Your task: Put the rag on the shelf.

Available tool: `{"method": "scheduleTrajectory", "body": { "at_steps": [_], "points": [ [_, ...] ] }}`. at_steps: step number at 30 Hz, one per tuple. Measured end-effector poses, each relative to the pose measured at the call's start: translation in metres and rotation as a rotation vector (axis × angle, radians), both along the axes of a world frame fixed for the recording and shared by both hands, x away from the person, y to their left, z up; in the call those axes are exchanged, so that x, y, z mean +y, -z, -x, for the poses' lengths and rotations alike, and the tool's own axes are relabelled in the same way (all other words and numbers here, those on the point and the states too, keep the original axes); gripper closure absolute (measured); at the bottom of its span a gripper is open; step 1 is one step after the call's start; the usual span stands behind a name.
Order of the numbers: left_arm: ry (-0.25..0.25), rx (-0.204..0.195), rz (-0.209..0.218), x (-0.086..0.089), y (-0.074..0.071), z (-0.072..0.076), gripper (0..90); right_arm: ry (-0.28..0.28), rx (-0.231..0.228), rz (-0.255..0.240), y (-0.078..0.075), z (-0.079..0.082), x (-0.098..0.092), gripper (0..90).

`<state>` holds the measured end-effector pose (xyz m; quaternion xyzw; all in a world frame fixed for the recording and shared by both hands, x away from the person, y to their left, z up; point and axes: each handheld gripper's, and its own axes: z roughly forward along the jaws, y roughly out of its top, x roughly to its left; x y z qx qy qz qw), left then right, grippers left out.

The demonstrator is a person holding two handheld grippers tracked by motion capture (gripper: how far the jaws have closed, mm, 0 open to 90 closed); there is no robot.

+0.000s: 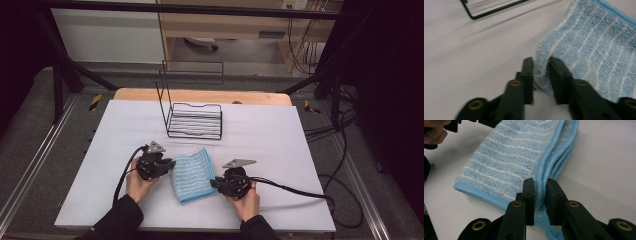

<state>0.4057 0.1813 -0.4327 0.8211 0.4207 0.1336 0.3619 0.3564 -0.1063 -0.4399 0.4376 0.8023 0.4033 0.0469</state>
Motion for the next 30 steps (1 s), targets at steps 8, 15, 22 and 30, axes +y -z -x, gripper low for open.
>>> {"method": "scheduleTrajectory", "body": {
  "at_steps": [8,15,22,30],
  "points": [
    [-0.046,0.016,0.091,0.016,-0.020,0.033,37.8,-0.048,-0.076,-0.019,-0.009,0.000,-0.018,52.1],
    [0.040,0.081,0.047,-0.010,-0.007,0.069,35.2,-0.056,-0.185,-0.037,-0.017,-0.001,-0.054,30.6],
    [0.037,0.100,0.048,-0.024,0.005,0.076,48.5,-0.054,-0.184,-0.070,-0.007,-0.005,-0.071,17.4],
    [0.043,0.117,0.055,-0.028,0.009,0.082,63.9,-0.034,-0.163,-0.044,0.001,-0.007,-0.067,13.3]
  ]
}}
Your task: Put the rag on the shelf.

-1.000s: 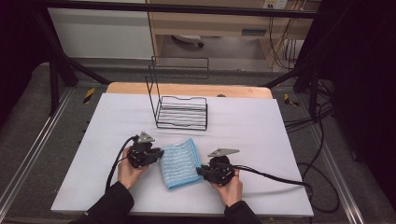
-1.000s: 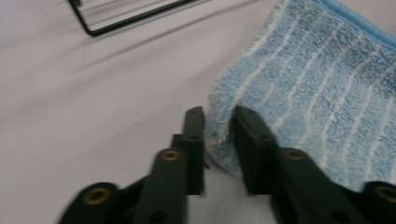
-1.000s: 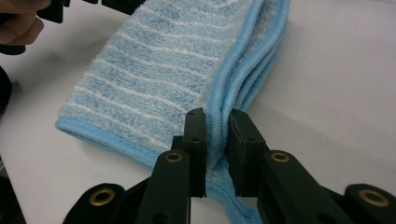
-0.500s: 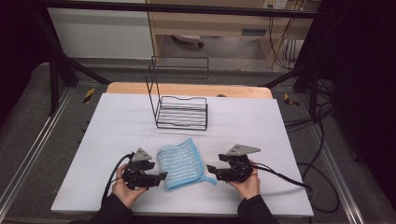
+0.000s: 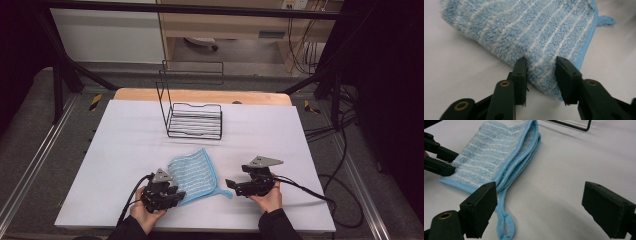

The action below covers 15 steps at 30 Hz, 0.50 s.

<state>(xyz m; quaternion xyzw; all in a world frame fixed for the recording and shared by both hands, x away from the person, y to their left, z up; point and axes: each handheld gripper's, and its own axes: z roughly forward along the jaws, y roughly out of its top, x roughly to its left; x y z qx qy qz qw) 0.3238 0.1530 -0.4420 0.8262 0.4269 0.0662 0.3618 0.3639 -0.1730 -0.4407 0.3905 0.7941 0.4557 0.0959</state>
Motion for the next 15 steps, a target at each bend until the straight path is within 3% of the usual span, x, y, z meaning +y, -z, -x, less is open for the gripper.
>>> {"method": "scheduleTrajectory", "body": {
  "at_steps": [5,6,15],
  "points": [
    [0.012,0.017,-0.004,-0.0018,-0.0006,-0.0007,73.0,0.017,-0.005,0.007,-0.0001,-0.0004,-0.0005,12.8],
    [0.016,0.017,-0.008,-0.0017,-0.0010,-0.0010,78.3,0.013,0.000,0.004,0.0007,-0.0003,0.0002,13.1],
    [0.056,0.024,-0.026,0.0074,-0.0068,-0.0068,83.2,0.019,0.003,-0.005,-0.0012,0.0005,-0.0004,12.3]
  ]
}}
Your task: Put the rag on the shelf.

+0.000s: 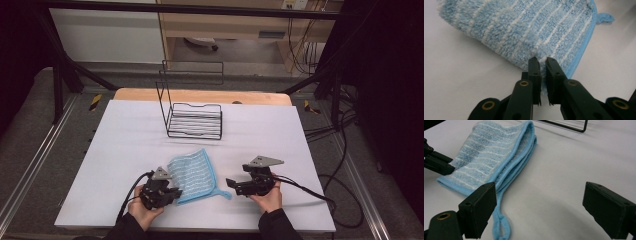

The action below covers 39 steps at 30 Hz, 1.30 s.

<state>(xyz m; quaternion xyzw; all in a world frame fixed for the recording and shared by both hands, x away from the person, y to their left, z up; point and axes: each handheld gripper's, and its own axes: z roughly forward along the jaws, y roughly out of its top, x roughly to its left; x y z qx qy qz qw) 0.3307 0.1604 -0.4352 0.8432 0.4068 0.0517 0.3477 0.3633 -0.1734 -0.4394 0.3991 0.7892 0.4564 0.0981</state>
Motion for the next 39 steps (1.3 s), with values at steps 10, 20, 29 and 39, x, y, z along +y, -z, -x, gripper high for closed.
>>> {"method": "scheduleTrajectory", "body": {
  "at_steps": [10,20,29,39],
  "points": [
    [0.075,0.016,-0.040,0.032,-0.005,-0.008,83.2,0.010,-0.004,-0.003,-0.001,0.000,-0.001,10.0],
    [0.114,0.007,-0.108,0.045,-0.009,-0.012,82.1,0.017,-0.005,-0.001,-0.002,0.001,-0.001,8.0],
    [0.082,-0.005,-0.080,0.050,-0.011,-0.013,73.0,0.017,-0.007,-0.003,-0.002,0.000,-0.001,6.6],
    [-0.042,-0.105,0.004,0.060,-0.030,-0.029,37.1,0.011,-0.008,-0.011,-0.004,0.000,-0.003,4.3]
  ]
}}
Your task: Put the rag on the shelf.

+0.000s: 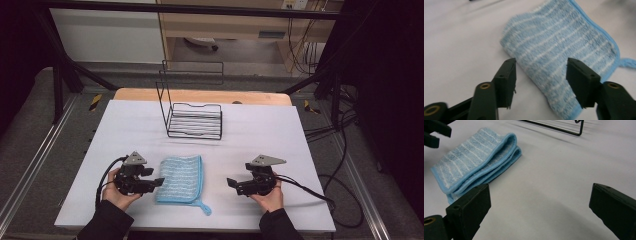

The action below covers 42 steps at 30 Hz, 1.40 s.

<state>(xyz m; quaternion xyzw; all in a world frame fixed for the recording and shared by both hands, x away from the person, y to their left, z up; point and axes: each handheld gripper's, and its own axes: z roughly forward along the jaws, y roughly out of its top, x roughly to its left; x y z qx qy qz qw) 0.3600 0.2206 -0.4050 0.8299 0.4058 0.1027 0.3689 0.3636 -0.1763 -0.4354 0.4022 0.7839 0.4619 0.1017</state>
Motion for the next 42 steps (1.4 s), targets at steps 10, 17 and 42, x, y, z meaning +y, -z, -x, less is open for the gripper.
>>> {"method": "scheduleTrajectory", "body": {
  "at_steps": [10,17,42],
  "points": [
    [-0.059,-0.011,0.008,0.003,-0.001,-0.030,19.4,-0.006,0.007,0.001,0.000,-0.001,0.000,3.1],
    [-0.111,-0.026,0.051,-0.002,-0.002,-0.051,15.0,-0.008,0.009,0.002,0.000,-0.001,0.000,2.9],
    [-0.143,0.077,0.021,-0.013,0.034,-0.059,62.8,-0.022,0.028,0.012,0.004,-0.001,0.002,4.3]
  ]
}}
